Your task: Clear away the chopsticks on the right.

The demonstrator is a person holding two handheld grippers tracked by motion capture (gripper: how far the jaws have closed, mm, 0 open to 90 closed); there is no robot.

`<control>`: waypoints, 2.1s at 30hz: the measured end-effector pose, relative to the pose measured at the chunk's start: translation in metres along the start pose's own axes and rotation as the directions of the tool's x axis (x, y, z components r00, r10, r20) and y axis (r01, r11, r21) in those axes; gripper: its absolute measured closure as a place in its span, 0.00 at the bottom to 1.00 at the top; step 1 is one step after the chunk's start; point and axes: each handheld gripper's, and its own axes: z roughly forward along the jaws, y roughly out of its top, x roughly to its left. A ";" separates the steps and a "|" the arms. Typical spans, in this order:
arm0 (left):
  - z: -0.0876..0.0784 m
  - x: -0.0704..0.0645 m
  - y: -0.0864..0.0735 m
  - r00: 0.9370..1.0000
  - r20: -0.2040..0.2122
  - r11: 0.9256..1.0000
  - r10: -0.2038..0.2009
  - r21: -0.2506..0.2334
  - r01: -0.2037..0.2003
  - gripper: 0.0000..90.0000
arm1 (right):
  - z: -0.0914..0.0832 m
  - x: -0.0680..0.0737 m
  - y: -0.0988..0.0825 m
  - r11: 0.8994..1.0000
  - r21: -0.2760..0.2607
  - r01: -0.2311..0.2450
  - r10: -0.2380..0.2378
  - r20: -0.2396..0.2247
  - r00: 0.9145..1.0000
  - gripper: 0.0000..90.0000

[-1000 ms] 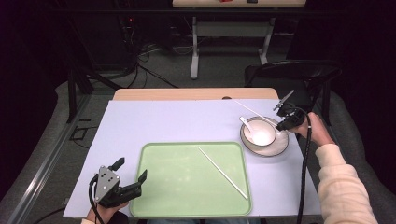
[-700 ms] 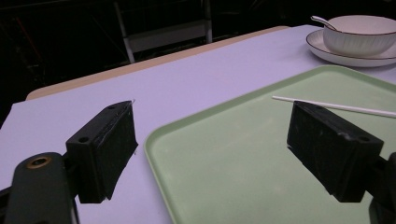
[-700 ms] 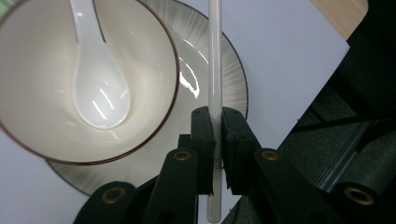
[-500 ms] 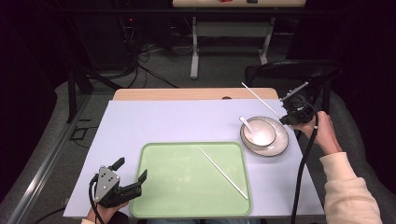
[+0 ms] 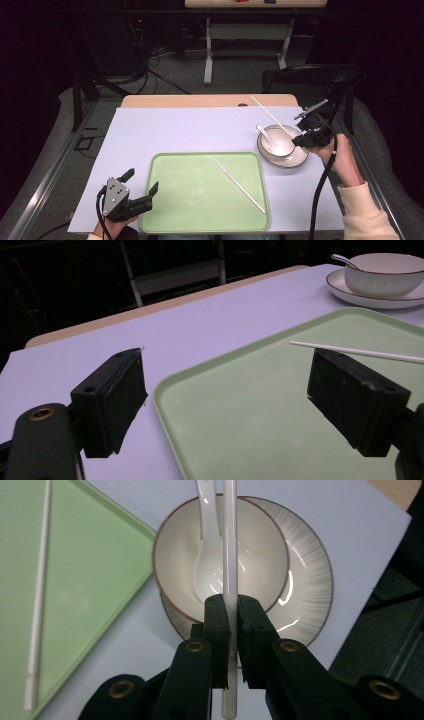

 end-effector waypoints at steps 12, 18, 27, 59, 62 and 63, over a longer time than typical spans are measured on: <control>-0.002 0.000 0.000 1.000 -0.001 1.000 0.001 -0.004 -0.001 0.17 | 0.006 0.040 -0.009 1.000 0.002 0.023 -0.023 -0.067 0.997 0.93; -0.001 0.000 0.000 1.000 0.001 1.000 0.003 -0.004 -0.003 0.17 | 0.013 0.060 -0.013 0.999 0.023 0.042 -0.040 -0.088 0.995 0.93; -0.002 0.000 0.000 1.000 0.001 1.000 0.001 -0.004 -0.001 0.17 | 0.030 0.086 -0.019 0.996 0.066 0.057 -0.048 -0.136 0.990 0.93; -0.003 -0.001 0.000 1.000 0.000 1.000 0.011 -0.011 -0.011 0.17 | 0.095 0.128 -0.041 0.971 0.238 0.005 0.052 -0.234 0.971 0.93; -0.003 -0.001 -0.001 1.000 0.002 1.000 0.011 -0.011 -0.011 0.17 | 0.094 0.130 -0.042 0.972 0.235 0.007 0.050 -0.235 0.971 0.92; -0.003 -0.001 -0.001 1.000 0.001 1.000 0.012 -0.011 -0.012 0.17 | 0.094 0.131 -0.042 0.971 0.240 0.003 0.056 -0.239 0.969 0.92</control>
